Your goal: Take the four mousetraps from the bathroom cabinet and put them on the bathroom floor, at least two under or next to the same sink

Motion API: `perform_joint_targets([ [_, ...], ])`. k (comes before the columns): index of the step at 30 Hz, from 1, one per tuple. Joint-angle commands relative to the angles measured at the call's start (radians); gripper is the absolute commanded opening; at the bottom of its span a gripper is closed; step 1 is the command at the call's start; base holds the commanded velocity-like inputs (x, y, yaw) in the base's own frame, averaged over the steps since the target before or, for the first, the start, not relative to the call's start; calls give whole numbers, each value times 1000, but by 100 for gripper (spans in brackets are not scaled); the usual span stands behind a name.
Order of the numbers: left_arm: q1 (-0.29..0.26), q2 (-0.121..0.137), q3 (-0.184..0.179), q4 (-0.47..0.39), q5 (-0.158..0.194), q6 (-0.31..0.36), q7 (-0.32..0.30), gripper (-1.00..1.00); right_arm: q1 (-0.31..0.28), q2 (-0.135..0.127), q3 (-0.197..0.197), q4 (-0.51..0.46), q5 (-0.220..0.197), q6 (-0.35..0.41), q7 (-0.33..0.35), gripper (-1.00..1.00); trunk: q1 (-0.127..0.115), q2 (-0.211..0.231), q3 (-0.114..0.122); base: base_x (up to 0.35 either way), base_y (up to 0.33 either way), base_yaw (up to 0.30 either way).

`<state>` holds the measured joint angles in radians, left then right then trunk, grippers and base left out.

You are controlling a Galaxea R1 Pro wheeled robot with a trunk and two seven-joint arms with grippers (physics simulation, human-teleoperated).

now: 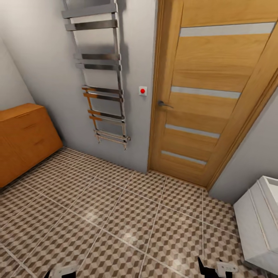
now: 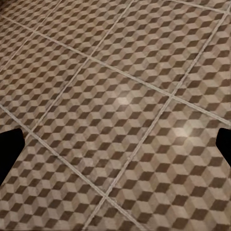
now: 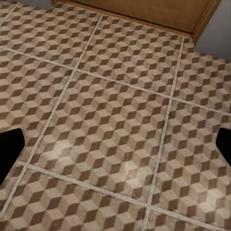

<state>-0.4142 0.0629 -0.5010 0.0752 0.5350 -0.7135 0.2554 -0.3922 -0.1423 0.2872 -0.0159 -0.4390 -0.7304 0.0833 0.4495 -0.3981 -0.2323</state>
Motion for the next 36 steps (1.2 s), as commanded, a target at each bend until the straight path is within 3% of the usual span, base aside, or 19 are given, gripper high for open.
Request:
perform_joint_targets([
  [1,-1,-1,-8,3,-1,-3,7,100,0,0,3,1,-10,-3,9,100,1,-2,-2,0,0,282],
  [36,-1,-3,-8,3,-1,-1,7,100,0,1,3,1,-10,-3,9,100,1,-2,-2,0,0,277],
])
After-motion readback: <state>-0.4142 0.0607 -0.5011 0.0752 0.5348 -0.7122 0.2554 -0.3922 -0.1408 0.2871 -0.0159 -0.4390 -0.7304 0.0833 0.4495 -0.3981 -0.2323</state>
